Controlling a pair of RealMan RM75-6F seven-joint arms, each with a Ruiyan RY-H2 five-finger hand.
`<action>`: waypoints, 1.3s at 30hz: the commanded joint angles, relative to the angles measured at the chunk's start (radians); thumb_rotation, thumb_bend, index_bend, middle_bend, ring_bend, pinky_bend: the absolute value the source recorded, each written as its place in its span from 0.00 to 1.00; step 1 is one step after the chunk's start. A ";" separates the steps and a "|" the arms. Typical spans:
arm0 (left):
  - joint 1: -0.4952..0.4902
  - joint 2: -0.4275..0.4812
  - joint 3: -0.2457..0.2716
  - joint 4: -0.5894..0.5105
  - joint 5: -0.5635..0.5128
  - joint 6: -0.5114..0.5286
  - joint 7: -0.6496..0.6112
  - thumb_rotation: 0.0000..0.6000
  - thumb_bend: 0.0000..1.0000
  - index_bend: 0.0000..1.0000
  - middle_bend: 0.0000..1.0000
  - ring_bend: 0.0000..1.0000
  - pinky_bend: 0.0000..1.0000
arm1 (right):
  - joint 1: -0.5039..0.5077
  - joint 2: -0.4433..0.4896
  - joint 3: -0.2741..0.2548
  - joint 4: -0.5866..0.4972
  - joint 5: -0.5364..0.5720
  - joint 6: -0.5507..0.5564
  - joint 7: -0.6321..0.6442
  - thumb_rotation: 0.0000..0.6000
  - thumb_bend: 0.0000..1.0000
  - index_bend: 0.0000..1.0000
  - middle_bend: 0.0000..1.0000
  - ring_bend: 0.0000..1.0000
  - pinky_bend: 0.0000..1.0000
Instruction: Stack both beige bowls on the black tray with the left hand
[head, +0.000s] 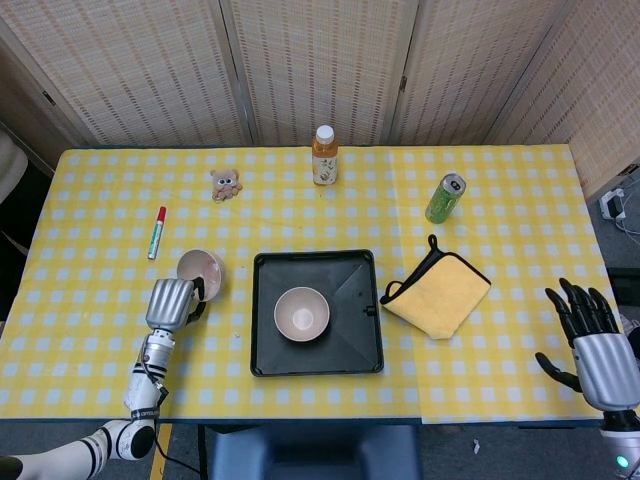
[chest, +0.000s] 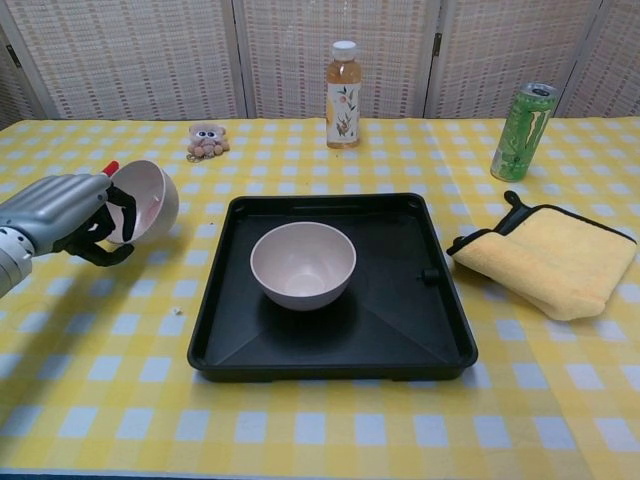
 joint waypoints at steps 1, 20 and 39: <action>0.002 0.001 0.003 0.000 0.013 0.011 -0.015 1.00 0.41 0.68 1.00 1.00 1.00 | 0.001 -0.001 0.001 0.000 0.001 -0.002 -0.003 1.00 0.24 0.00 0.00 0.00 0.00; 0.038 0.129 0.062 -0.375 0.130 0.131 0.116 1.00 0.41 0.69 1.00 1.00 1.00 | 0.009 -0.008 -0.008 -0.007 -0.020 -0.015 -0.021 1.00 0.24 0.00 0.00 0.00 0.00; -0.007 0.142 0.097 -0.708 0.095 0.101 0.619 1.00 0.41 0.68 1.00 1.00 1.00 | -0.025 0.024 -0.036 -0.008 -0.087 0.064 0.046 1.00 0.24 0.00 0.00 0.00 0.00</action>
